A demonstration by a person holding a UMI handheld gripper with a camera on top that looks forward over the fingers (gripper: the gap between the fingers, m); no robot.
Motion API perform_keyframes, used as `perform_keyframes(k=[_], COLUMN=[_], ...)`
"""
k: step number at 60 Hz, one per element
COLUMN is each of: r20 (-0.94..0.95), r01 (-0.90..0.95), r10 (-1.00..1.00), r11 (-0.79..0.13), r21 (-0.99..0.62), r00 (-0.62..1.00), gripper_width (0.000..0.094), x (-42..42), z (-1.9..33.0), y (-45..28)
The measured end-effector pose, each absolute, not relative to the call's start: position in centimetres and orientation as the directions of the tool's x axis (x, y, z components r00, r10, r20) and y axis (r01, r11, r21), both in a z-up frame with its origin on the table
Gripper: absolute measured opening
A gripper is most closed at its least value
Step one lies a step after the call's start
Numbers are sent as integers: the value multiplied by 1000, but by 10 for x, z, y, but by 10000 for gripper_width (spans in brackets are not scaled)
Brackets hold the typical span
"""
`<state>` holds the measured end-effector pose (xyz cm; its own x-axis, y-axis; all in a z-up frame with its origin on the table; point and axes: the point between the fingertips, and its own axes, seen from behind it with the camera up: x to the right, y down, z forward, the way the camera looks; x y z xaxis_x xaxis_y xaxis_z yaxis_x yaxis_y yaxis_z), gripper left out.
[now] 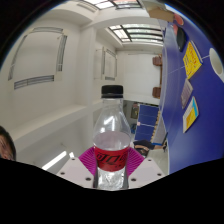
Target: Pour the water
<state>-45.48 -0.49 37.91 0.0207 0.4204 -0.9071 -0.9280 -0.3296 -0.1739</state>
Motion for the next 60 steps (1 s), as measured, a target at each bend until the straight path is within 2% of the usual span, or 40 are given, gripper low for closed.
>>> perform_keyframes(k=[6, 10, 13, 16, 17, 18, 23, 24, 27, 38, 44, 46, 50, 54, 60], r20=[-845, -773, -721, -704, -685, -679, -612, -595, -592, -595, -724, -775, -891, -917, -814], r01=[-911, -854, -799, -769, -749, -740, -665, -647, -635, -600, -697, -742, -855, -908, -868], r10=[433, 400, 370, 331, 321, 315, 271, 263, 242, 170, 173, 204, 290, 394, 468], r11=[-386, -398, -413, -396, -406, -409, -396, -404, -389, -445, -487, -507, -488, -403, -173], r21=[143, 336, 437, 501, 524, 533, 633, 647, 667, 665, 526, 439, 177, -118, -466], r00=[-316, -491, -586, -629, -654, -663, -743, -759, -769, -785, -667, -598, -350, -56, 344], gripper_width=[337, 337, 337, 336, 334, 336, 337, 335, 335, 336, 336, 338, 339, 338, 338], x=[-378, -328, -304, -292, -283, -284, -265, -259, -256, -265, -275, -273, -271, -251, -201], z=[383, 374, 353, 322, 323, 316, 288, 284, 269, 264, 299, 317, 347, 380, 422], y=[4, -2, 7, 35, 13, 33, 40, 22, 45, 57, 43, 18, 33, 28, 33])
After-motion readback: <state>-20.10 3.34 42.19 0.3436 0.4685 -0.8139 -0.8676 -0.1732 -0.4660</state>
